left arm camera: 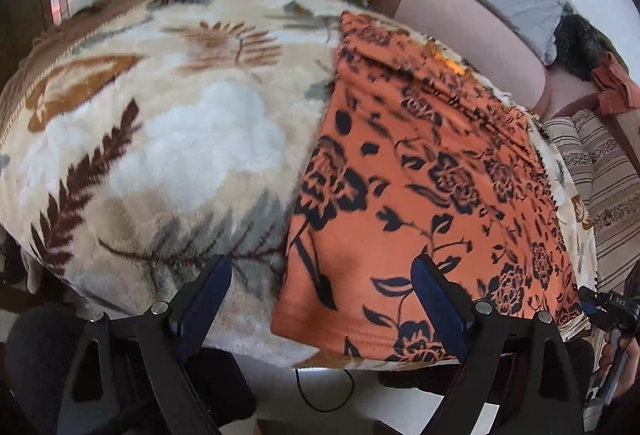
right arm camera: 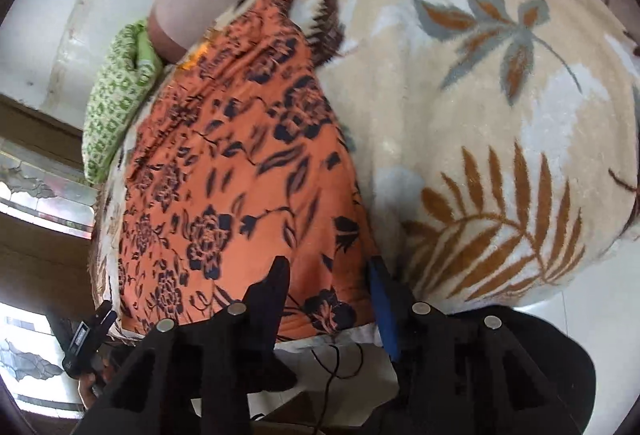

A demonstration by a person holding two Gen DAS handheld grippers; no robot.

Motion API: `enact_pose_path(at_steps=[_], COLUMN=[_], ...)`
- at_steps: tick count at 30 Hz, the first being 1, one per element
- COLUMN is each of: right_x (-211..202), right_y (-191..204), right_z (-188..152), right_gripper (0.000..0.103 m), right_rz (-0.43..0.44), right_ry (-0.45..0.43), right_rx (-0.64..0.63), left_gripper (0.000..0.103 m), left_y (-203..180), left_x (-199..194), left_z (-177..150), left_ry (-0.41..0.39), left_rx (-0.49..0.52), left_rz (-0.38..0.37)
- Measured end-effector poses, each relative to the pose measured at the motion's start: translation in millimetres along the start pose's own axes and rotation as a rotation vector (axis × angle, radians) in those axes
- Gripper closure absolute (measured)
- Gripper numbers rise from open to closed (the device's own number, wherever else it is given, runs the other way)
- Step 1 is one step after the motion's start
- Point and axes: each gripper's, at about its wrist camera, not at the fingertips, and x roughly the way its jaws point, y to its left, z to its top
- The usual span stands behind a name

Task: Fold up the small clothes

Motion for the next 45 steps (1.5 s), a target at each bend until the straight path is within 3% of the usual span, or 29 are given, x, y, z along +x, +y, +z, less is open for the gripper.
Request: enact_pose_path(at_steps=[1, 6, 7, 8, 9, 10, 11, 12, 13, 17, 20, 21, 22, 23, 25, 27, 28, 29, 31, 32, 34, 40, 45], right_x=[6.1, 18.0, 20.2, 22.9, 25.6, 24.6, 22.0, 17.6, 9.3, -11.6, -3.5, -1.4, -1.6, -4.1, -3.2, 0.6, 4.5, 6.6, 12.2, 15.6, 18.3, -28.0, -0.4], right_y=[1.2, -0.2, -2.9, -5.3, -7.9, -8.1, -10.2, -11.1, -11.0, -5.3, -9.2, -8.4, -6.8, -4.9, -5.6, -6.7, -6.3, -6.4, -4.4, -6.1, -9.7, 6.4, -10.1], right_z=[2.8, 4.4, 4.4, 4.0, 4.1, 3.7, 3.2, 3.3, 3.7, 4.7, 4.9, 4.2, 3.4, 2.5, 2.4, 2.4, 1.8, 0.0, -2.8, -3.5, -4.4, 2.3, -0.6], right_gripper=[0.053, 0.052, 0.052, 0.053, 0.063, 0.072, 0.077, 0.086, 0.092, 0.093, 0.088, 0.087, 0.083, 0.077, 0.030, 0.027, 0.030, 0.033, 0.075, 0.077, 0.094, 0.095, 0.095], right_rz=[-0.011, -0.047, -0.042, -0.035, -0.033, -0.035, -0.020, -0.003, 0.011, 0.039, -0.035, -0.020, -0.005, -0.010, -0.033, -0.037, -0.023, -0.013, -0.017, -0.022, -0.020, 0.056, 0.068], right_ry=[0.010, 0.051, 0.061, 0.073, 0.087, 0.093, 0.092, 0.087, 0.068, 0.017, 0.017, 0.032, 0.028, 0.009, 0.003, -0.002, 0.020, 0.030, 0.066, 0.082, 0.099, -0.028, 0.037], right_rx=[-0.008, -0.004, 0.006, 0.016, 0.027, 0.022, 0.026, 0.039, 0.043, 0.042, 0.055, 0.046, 0.035, 0.018, 0.026, 0.028, 0.021, 0.019, 0.004, -0.001, 0.014, 0.008, 0.083], left_gripper=[0.011, 0.012, 0.029, 0.060, 0.073, 0.078, 0.091, 0.096, 0.096, 0.096, 0.091, 0.089, 0.078, 0.060, 0.039, 0.038, 0.040, 0.063, 0.094, 0.095, 0.096, 0.096, 0.096], left_y=[1.4, 5.0, 4.6, 4.5, 4.0, 4.1, 6.9, 9.7, 11.9, 6.9, 9.5, 10.2, 11.3, 12.0, 9.3, 6.3, 5.1, 3.5, 1.8, 3.0, 5.8, 1.5, 11.2], left_x=[6.4, 5.1, 5.9, 10.1, 15.9, 16.6, 14.4, 12.4, 7.3, -11.0, 2.0, 4.4, 4.7, 4.3, 1.6, 2.3, 4.4, 6.7, 15.3, 14.3, 8.4, -30.2, -1.5], left_z=[-1.3, -4.8, -5.2, -6.2, -7.1, -8.0, -7.9, -7.1, -5.8, -5.2, -7.0, -7.5, -7.6, -7.5, -8.1, -9.0, -9.4, -9.8, -10.9, -10.3, -7.9, 6.0, -0.5], left_ry=[0.029, 0.039, 0.040, 0.064, 0.100, 0.098, 0.099, 0.108, 0.106, 0.049, 0.084, 0.086, 0.083, 0.081, 0.056, 0.045, 0.054, 0.064, 0.107, 0.105, 0.099, -0.020, 0.069], left_rx=[-0.002, -0.018, -0.012, -0.001, 0.011, 0.021, 0.008, -0.013, -0.033, -0.009, -0.003, -0.010, -0.022, -0.029, -0.024, -0.002, 0.007, 0.013, 0.029, 0.022, 0.002, 0.001, -0.030], left_rz=[-0.012, -0.044, -0.033, -0.020, -0.002, 0.024, 0.005, -0.018, -0.044, -0.052, -0.005, 0.012, 0.018, 0.013, 0.026, 0.043, 0.039, 0.028, 0.030, 0.020, 0.003, -0.035, -0.007])
